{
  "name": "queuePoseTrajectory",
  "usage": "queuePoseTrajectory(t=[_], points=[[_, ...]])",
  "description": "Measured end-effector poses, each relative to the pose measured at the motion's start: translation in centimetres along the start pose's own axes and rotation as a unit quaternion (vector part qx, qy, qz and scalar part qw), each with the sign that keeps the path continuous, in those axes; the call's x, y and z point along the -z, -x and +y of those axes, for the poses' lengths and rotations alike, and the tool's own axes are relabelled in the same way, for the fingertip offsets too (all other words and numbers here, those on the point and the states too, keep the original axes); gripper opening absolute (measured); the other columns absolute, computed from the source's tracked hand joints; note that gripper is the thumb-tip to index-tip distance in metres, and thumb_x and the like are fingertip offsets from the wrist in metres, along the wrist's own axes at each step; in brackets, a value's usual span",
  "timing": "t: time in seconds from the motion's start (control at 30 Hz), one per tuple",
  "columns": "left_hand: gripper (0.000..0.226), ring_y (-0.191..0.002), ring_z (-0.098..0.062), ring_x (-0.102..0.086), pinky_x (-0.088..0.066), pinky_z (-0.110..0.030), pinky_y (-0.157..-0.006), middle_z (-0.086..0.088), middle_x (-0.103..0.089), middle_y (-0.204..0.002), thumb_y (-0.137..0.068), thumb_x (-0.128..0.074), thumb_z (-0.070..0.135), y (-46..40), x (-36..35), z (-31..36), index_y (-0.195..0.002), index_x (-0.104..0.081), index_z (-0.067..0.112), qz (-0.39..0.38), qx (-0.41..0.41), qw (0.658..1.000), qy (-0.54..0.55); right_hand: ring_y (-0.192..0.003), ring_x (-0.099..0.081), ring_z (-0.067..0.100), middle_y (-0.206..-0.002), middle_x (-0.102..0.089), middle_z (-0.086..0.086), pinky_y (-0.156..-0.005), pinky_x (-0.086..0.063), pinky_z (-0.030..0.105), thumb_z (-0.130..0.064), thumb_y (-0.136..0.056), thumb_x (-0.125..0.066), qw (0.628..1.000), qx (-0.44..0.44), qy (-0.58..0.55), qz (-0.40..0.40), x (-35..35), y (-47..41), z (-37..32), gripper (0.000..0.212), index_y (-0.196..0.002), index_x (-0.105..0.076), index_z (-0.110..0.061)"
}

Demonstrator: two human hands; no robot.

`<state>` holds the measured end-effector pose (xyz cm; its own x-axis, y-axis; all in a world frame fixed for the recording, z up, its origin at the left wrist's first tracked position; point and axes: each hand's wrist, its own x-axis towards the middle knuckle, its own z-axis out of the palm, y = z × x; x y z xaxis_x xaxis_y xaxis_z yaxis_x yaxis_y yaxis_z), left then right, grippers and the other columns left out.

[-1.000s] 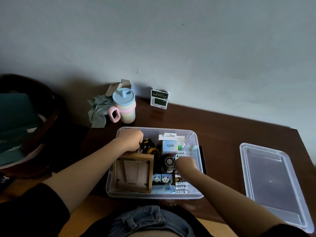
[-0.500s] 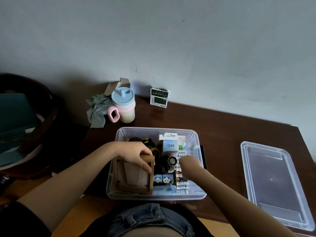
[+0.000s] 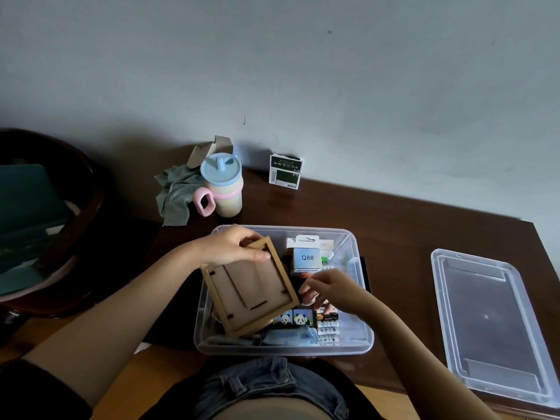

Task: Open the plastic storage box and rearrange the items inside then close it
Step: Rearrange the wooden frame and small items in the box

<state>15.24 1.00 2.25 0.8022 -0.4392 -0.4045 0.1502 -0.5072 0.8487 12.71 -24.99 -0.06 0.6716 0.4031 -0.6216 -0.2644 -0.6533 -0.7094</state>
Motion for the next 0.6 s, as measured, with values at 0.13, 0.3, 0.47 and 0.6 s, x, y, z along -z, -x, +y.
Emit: queuePoseTrajectory(t=[0.13, 0.3, 0.47, 0.6], points=[[0.015, -0.083, -0.002, -0.057, -0.041, -0.022, -0.084, 0.006, -0.067, -0.087, -0.087, -0.068, 0.026, -0.4, 0.4, 0.0, -0.099, -0.070, 0.017, 0.114, -0.007, 0.991, 0.071, -0.072, -0.067, 0.009, -0.084, -0.071, -0.002, -0.060, -0.053, 0.016, -0.019, -0.094, -0.056, 0.999, 0.034, 0.036, -0.004, -0.1, 0.3, -0.2, 0.013, -0.092, -0.068, -0.015], [0.007, -0.072, 0.008, -0.055, -0.039, -0.005, -0.069, 0.017, -0.064, -0.074, -0.088, -0.066, 0.025, -0.6, 0.0, -0.2, -0.084, -0.071, 0.027, 0.175, -0.006, 0.977, 0.123, -0.078, -0.062, 0.008, -0.091, -0.071, -0.005, -0.076, -0.051, 0.028, -0.034, -0.074, -0.078, 0.960, 0.059, 0.265, -0.073, -0.8, 1.0, 0.4, 0.027, -0.092, -0.065, -0.020], [0.005, -0.075, 0.010, -0.059, -0.041, -0.002, -0.072, 0.012, -0.069, -0.081, -0.087, -0.067, 0.022, -0.7, -0.8, -0.4, -0.086, -0.072, 0.023, 0.211, 0.000, 0.965, 0.158, -0.085, -0.058, 0.017, -0.091, -0.067, -0.003, -0.069, -0.041, 0.030, -0.047, -0.070, -0.075, 0.894, 0.087, 0.438, -0.044, -1.8, 0.7, 1.2, 0.036, -0.091, -0.058, -0.023], [0.011, -0.077, 0.009, -0.060, -0.043, -0.002, -0.073, 0.007, -0.069, -0.087, -0.088, -0.066, 0.020, -0.6, -1.3, -0.5, -0.095, -0.072, 0.015, 0.226, 0.001, 0.958, 0.178, -0.083, -0.061, 0.027, -0.093, -0.063, 0.004, -0.063, -0.039, 0.030, -0.046, -0.074, -0.066, 0.855, 0.101, 0.509, 0.006, -2.7, -0.1, 1.3, 0.042, -0.102, -0.053, -0.018]])
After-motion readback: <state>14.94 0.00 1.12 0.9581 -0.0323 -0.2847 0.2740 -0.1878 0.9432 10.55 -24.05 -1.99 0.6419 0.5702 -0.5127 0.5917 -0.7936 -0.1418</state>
